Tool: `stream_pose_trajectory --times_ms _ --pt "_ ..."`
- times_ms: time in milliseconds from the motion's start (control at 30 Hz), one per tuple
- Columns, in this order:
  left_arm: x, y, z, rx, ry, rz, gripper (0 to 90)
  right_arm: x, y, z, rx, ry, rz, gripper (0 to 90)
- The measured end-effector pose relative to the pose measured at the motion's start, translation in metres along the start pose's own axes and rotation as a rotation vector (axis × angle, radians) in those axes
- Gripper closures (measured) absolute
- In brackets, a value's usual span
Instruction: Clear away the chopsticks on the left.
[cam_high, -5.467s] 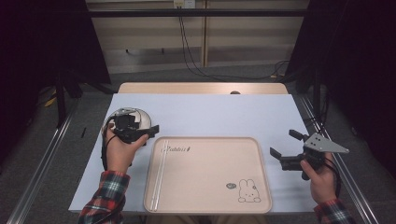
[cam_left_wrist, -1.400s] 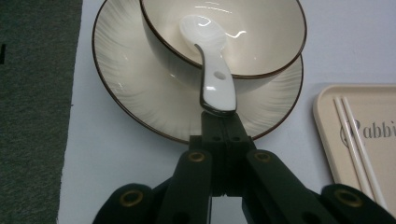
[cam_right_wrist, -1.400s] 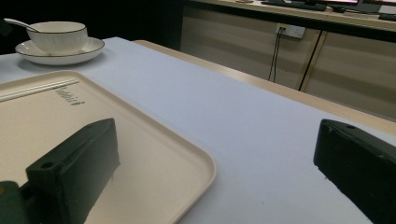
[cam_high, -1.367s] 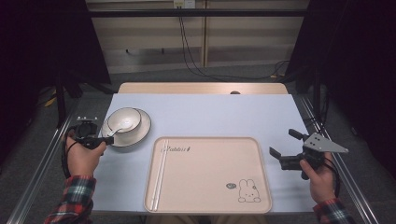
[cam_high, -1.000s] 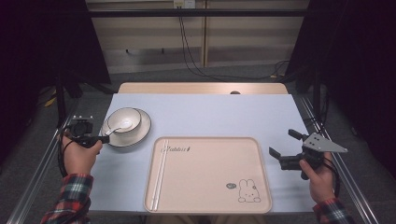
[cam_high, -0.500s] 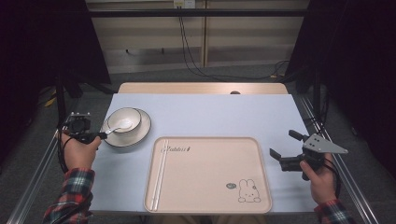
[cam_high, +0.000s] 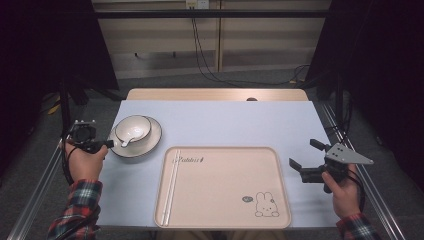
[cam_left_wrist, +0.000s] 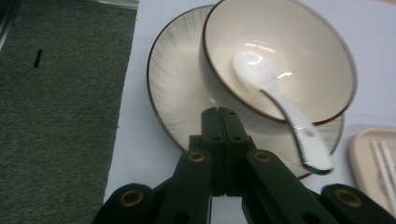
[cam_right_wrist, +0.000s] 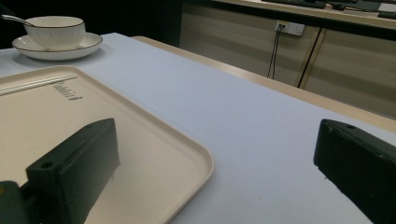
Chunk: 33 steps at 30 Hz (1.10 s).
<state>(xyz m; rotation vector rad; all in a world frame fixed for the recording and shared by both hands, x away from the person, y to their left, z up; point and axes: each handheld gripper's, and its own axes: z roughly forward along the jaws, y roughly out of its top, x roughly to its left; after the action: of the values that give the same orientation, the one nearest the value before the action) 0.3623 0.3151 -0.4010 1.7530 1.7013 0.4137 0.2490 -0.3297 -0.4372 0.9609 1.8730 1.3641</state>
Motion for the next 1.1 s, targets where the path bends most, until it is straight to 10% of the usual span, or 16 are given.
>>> stream_pose_trajectory --times_ms 400,1100 --pt "-0.04 0.007 0.003 0.03 -0.114 0.056 90.0 0.001 0.001 -0.001 -0.001 0.001 -0.004 0.0" --pt "-0.036 0.0 0.006 0.068 -0.112 0.056 90.0 0.0 0.0 0.0 0.007 0.001 -0.005 0.0"
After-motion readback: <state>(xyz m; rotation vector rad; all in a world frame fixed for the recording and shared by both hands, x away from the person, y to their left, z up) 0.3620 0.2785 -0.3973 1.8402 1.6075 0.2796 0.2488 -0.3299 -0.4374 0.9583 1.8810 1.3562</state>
